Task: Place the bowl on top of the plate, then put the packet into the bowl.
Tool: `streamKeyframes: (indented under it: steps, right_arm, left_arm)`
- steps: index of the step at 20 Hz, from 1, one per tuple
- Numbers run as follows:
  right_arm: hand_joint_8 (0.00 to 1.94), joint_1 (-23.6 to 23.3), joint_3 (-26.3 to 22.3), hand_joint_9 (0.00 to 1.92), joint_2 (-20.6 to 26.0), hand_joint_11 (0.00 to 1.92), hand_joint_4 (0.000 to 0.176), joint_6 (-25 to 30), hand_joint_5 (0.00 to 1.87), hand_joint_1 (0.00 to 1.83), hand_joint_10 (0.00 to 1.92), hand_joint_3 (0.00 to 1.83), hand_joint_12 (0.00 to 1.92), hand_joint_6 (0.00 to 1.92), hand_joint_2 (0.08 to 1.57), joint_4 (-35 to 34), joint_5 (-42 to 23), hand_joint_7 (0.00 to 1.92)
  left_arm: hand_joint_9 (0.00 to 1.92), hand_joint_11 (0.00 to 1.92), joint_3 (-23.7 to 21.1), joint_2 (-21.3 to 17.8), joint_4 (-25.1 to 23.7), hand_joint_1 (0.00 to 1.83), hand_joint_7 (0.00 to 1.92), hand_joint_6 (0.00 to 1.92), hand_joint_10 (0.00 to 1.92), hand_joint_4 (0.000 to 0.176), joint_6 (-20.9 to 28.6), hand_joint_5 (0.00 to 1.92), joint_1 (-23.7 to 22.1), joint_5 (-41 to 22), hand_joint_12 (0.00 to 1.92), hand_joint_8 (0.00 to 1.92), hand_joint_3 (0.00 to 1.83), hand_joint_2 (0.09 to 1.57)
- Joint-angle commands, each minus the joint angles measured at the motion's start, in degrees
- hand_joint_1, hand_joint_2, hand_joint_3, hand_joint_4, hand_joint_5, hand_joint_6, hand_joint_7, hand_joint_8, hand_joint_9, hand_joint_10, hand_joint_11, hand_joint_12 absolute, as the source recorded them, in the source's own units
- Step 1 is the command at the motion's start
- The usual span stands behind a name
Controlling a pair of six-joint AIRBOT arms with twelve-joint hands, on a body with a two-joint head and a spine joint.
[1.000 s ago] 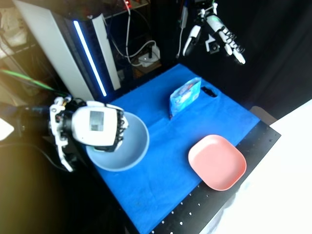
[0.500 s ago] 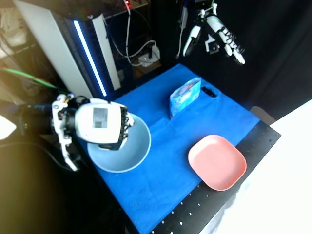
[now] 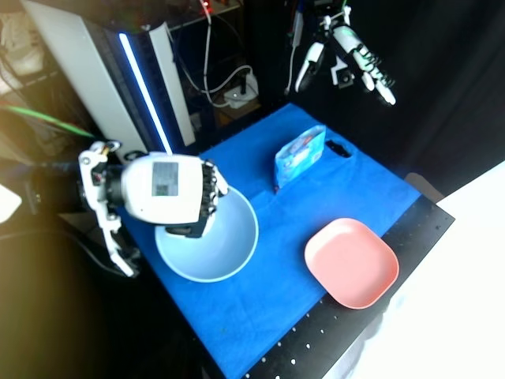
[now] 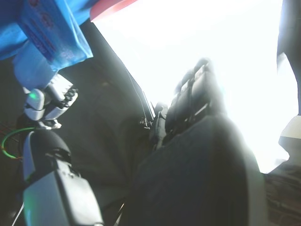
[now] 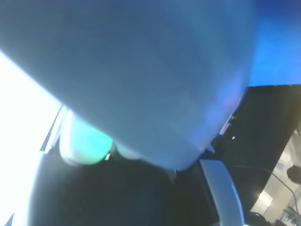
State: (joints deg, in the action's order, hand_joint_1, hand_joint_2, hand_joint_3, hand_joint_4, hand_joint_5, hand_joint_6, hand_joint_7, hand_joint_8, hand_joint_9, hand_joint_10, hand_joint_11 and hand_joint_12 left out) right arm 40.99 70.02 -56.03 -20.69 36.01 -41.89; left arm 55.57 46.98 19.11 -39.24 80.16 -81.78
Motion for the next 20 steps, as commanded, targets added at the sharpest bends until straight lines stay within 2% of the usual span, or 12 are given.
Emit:
streamKeyframes:
  steps: [1, 2, 5, 7, 11, 12, 13, 16, 17, 18, 19, 20]
  right_arm:
    - [1.94, -1.0, 0.3, 1.62, -0.2, 1.65, 0.019, 0.0, 1.06, 0.27, 1.92, 0.1, 1.92, 1.92, 1.57, -2.8, -5.3, 1.52]
    - [1.94, -1.0, 0.5, 1.62, -0.1, 1.64, 0.019, -0.1, 1.04, 0.27, 1.92, 0.08, 1.92, 1.92, 1.57, -3.2, -5.3, 1.51]
    - [1.94, -1.5, 0.8, 1.63, -0.1, 1.64, 0.019, -0.9, 1.13, 0.16, 1.92, 0.05, 1.92, 1.92, 1.57, -4.3, -5.4, 1.53]
    - [1.94, -1.6, 0.8, 1.64, -0.2, 1.66, 0.019, -1.0, 1.14, 0.15, 1.92, 0.07, 1.92, 1.92, 1.57, -4.4, -5.5, 1.53]
    - [1.94, -0.8, 0.3, 1.67, -0.7, 1.71, 0.018, -1.0, 1.13, 0.28, 1.92, 0.06, 1.92, 1.92, 1.57, -4.3, -5.4, 1.55]
    - [1.94, 0.4, -0.2, 1.67, -0.8, 1.7, 0.018, -0.9, 1.15, 0.44, 1.92, 0.03, 1.92, 1.92, 1.57, -4.3, -5.4, 1.56]
    - [1.94, 1.5, -0.4, 1.67, -0.9, 1.68, 0.018, -0.9, 1.15, 0.47, 1.92, 0.02, 1.92, 1.92, 1.56, -4.3, -5.4, 1.56]
    - [1.92, 3.9, -0.8, 1.56, -1.0, 1.56, 0.018, -0.9, 1.07, 0.18, 1.92, 0.0, 1.92, 1.92, 1.54, -4.7, -5.2, 1.44]
    - [1.86, 3.9, -0.8, 1.46, -1.0, 1.49, 0.009, -0.9, 0.95, 0.04, 1.92, 0.0, 1.92, 1.82, 1.51, -4.7, -5.2, 1.33]
    - [1.74, 3.9, -0.8, 1.35, -1.0, 1.38, 0.0, -0.9, 0.85, 0.01, 1.91, 0.0, 1.92, 1.47, 1.48, -4.7, -5.1, 1.22]
    - [1.58, 3.9, -0.8, 1.27, -1.0, 1.28, 0.0, -0.9, 0.76, 0.07, 1.8, 0.0, 1.92, 1.16, 1.47, -4.7, -5.1, 1.14]
    - [1.34, 3.9, -0.9, 1.17, -1.0, 1.16, 0.0, -0.9, 0.86, 0.02, 1.65, 0.0, 1.85, 0.7, 1.43, -4.7, -5.1, 1.07]
  left_arm:
    - [0.0, 0.0, 0.1, 0.0, 0.5, 0.76, 0.0, 0.0, 0.0, 0.176, 0.5, 0.04, -0.6, -7.6, 0.0, 0.0, 0.0, 0.79]
    - [0.0, 0.0, 0.1, 0.0, 0.5, 0.75, 0.0, 0.0, 0.0, 0.176, 0.5, 0.05, -0.6, -7.6, 0.0, 0.0, 0.0, 0.8]
    - [0.0, 0.0, 0.1, 0.0, 0.5, 0.75, 0.0, 0.0, 0.0, 0.176, 0.5, 0.05, -0.6, -7.6, 0.0, 0.0, 0.01, 0.81]
    - [0.0, 0.0, 0.1, 0.0, 0.5, 0.75, 0.0, 0.0, 0.0, 0.176, 0.5, 0.04, -0.6, -7.7, 0.0, 0.0, 0.01, 0.81]
    - [0.0, 0.0, 0.0, 0.0, 0.5, 0.73, 0.0, 0.0, 0.0, 0.176, 0.5, 0.04, -0.6, -8.0, 0.0, 0.0, 0.01, 0.82]
    - [0.0, 0.0, 0.0, 0.0, 0.5, 0.72, 0.0, 0.0, 0.0, 0.176, 0.6, 0.04, -0.6, -8.1, 0.0, 0.0, 0.01, 0.82]
    - [0.0, 0.0, -0.1, 0.0, 0.5, 0.7, 0.0, 0.0, 0.0, 0.176, 0.6, 0.04, -0.6, -8.1, 0.0, 0.0, 0.01, 0.82]
    - [0.0, 0.0, -0.1, 0.0, 0.6, 0.72, 0.0, 0.0, 0.0, 0.176, 0.8, 0.03, -0.5, -8.1, 0.0, 0.0, 0.0, 0.82]
    - [0.0, 0.0, -0.1, 0.0, 0.6, 0.74, 0.0, 0.0, 0.0, 0.176, 0.8, 0.03, -0.5, -8.1, 0.0, 0.0, 0.0, 0.81]
    - [0.0, 0.0, -0.1, 0.1, 0.6, 0.75, 0.0, 0.0, 0.0, 0.176, 0.8, 0.03, -0.5, -8.1, 0.0, 0.0, 0.0, 0.81]
    - [0.0, 0.0, -0.1, 0.1, 0.6, 0.75, 0.0, 0.0, 0.0, 0.176, 0.8, 0.03, -0.5, -8.1, 0.0, 0.0, 0.0, 0.81]
    - [0.0, 0.0, -0.1, 0.1, 0.6, 0.74, 0.0, 0.0, 0.0, 0.176, 0.8, 0.03, -0.5, -8.1, 0.0, 0.0, 0.0, 0.81]
